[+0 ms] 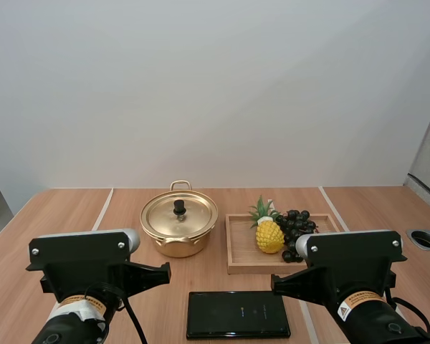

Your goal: Open the pot, put the grape inside, and close it

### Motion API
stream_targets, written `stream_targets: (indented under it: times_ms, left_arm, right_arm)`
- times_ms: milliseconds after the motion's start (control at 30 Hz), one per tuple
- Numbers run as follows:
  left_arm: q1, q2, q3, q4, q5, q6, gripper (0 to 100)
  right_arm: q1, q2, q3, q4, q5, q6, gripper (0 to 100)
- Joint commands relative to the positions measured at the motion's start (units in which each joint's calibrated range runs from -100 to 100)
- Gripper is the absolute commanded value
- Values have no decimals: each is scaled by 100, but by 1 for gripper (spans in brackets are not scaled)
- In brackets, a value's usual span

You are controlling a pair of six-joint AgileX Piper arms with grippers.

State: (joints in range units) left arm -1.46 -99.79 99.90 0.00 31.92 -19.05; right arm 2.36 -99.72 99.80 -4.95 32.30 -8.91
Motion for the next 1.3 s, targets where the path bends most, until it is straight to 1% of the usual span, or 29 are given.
stream_targets:
  times_ms: [0,1100,1167,1267]
  left_arm:
    - [-35,-21,10,62,-56,-50,0]
    - [-35,-21,10,62,-56,-50,0]
    - [-35,-21,10,62,-56,-50,0]
    - [-34,-21,10,62,-456,-14,0]
  right_arm:
    - [-16,-28,20,2,-131,-4,0]
    - [-16,-28,20,2,-131,-4,0]
    - [-17,-28,20,-19,-288,-4,0]
    - [-17,-28,20,-163,-1237,-25,0]
